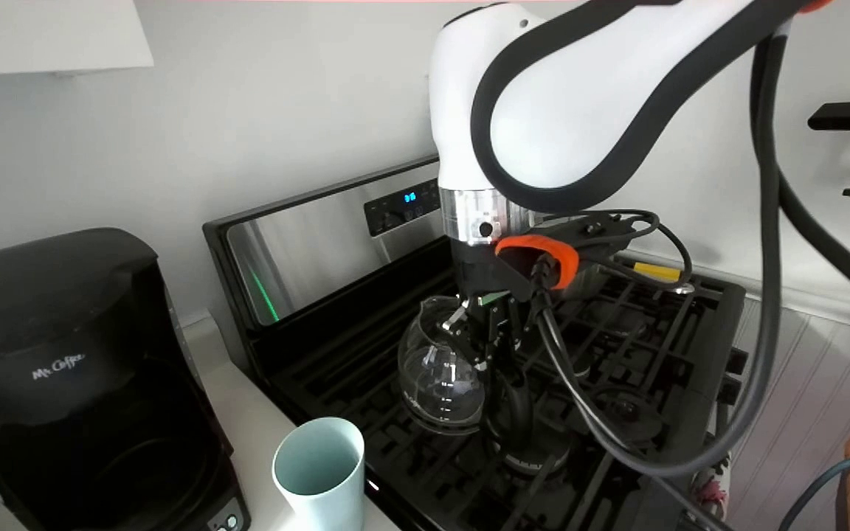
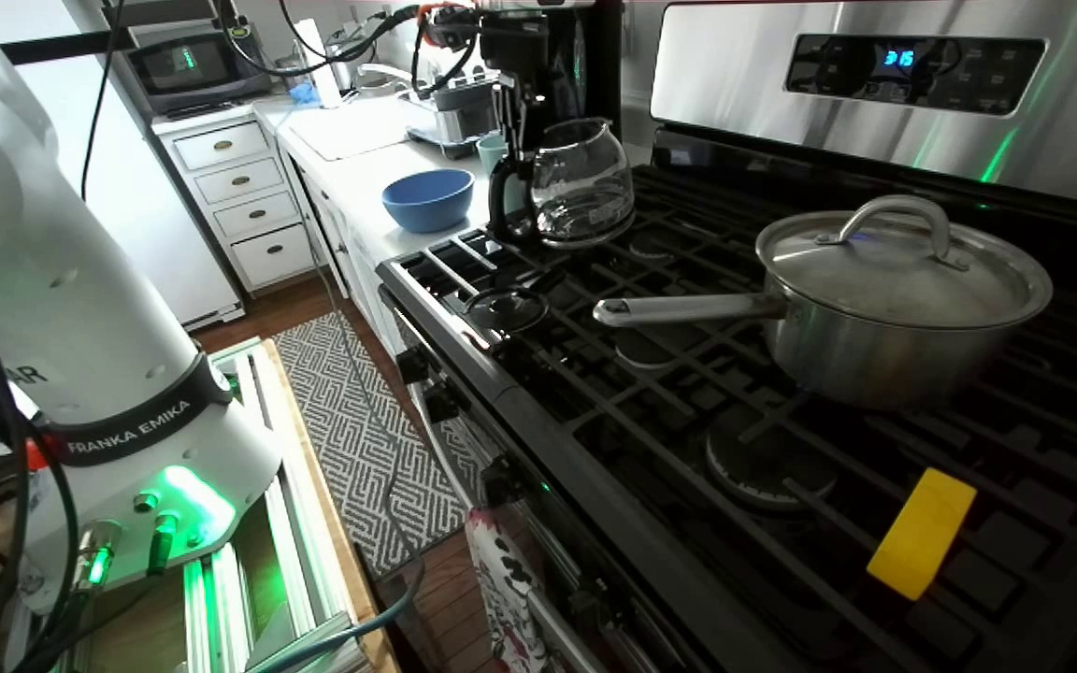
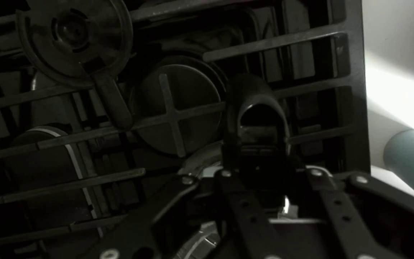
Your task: Move the kettle forward to the right
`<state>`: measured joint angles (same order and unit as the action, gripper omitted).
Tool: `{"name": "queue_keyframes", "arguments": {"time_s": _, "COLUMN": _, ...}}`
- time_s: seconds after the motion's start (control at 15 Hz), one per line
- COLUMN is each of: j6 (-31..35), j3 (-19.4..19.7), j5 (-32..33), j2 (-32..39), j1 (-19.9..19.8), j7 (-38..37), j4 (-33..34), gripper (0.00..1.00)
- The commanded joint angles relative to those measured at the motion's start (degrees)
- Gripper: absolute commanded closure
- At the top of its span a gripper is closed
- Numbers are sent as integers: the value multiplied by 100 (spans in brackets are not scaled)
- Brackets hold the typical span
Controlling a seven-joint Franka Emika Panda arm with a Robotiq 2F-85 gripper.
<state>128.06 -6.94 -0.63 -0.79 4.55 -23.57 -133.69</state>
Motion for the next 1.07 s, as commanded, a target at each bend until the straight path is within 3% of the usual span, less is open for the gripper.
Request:
{"name": "queue_keyframes", "arguments": {"time_s": 0.0, "j6": -122, "j3": 65, "j5": -142, "j2": -333, "j1": 15, "j7": 24, "j4": -64, "gripper": 92}}
{"name": "queue_keyframes", "arguments": {"time_s": 0.53, "j6": -141, "j3": 277, "j5": -3, "j2": -461, "j1": -188, "j7": -182, "j4": 48, "gripper": 92}}
{"name": "queue_keyframes", "arguments": {"time_s": 1.0, "j6": -816, "j3": 576, "j5": 3, "j2": -810, "j1": -490, "j7": -114, "j4": 285, "gripper": 92}}
